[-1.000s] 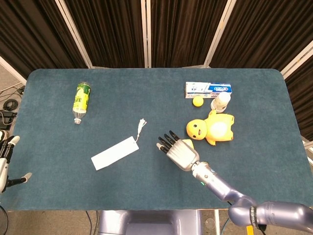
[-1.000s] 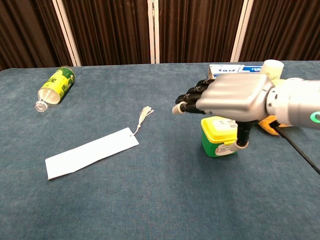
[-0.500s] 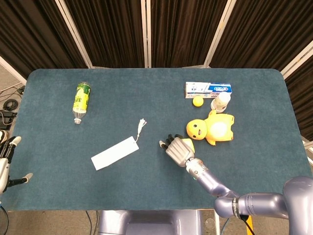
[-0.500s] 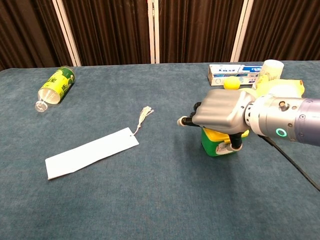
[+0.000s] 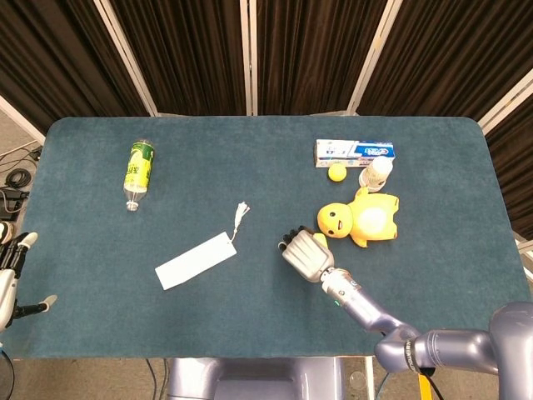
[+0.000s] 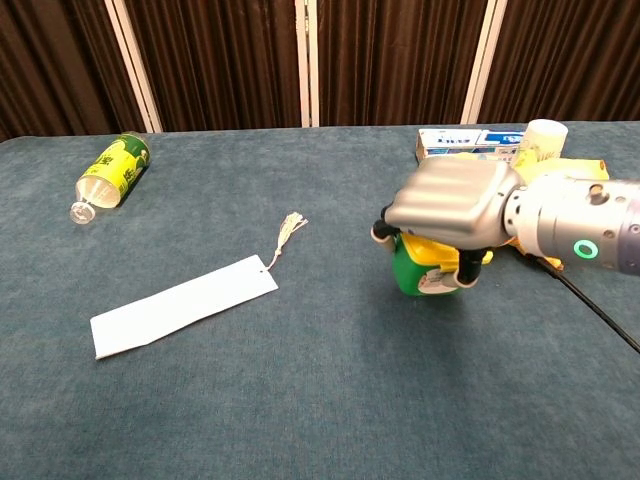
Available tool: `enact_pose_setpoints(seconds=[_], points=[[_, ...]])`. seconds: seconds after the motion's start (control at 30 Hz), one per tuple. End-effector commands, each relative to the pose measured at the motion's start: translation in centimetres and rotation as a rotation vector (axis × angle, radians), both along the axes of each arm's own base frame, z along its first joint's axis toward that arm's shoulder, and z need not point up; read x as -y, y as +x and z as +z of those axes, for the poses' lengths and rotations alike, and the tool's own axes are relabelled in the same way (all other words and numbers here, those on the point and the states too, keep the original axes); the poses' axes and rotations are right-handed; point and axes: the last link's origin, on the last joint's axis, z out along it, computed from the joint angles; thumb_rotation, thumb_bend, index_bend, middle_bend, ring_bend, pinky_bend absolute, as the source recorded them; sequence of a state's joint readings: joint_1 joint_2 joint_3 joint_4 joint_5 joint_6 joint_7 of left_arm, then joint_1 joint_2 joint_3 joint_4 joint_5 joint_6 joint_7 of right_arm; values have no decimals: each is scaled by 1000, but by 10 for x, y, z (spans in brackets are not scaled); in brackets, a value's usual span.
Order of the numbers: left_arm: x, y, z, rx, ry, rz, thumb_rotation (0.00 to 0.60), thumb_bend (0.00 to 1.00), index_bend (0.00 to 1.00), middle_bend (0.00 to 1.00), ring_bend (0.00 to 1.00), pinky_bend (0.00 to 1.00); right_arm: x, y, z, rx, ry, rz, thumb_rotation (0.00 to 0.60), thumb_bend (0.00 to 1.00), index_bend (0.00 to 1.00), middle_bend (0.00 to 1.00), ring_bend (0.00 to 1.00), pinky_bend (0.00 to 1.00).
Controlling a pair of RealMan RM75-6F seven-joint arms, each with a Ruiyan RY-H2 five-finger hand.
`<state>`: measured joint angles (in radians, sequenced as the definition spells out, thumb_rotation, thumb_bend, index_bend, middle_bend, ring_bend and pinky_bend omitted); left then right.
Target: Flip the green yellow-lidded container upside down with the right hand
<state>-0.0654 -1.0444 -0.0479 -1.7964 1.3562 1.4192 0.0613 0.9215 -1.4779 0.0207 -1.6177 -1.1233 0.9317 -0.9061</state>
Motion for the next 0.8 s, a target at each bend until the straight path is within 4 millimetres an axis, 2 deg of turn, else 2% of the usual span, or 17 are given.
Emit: enact_pose_setpoints(seconds=[0.03,0.13,0.33,0.53,0.8], points=[[0,1,-1,12,-10,-1,600,0,0,0,0,0,-2,-1,22,277,80,-104,600,475,436,550,493,669],[1,1,-2,31,-25,-2,600,0,0,0,0,0,-6,-8,28,419,158,-169,600,480,447,555,495,669],[0,1,-4,51,-51,-8,600,0,0,0,0,0,-9,-37,32,659,255,-233,600,480,458,537,493,666],[-1,2,-6,56,-54,-15,600,0,0,0,0,0,-13,-61,26,691,302,-223,600,477,463,534,491,665],[-1,2,-6,52,-53,-18,600,0,0,0,0,0,-21,-73,16,712,345,-269,600,416,453,509,479,656]])
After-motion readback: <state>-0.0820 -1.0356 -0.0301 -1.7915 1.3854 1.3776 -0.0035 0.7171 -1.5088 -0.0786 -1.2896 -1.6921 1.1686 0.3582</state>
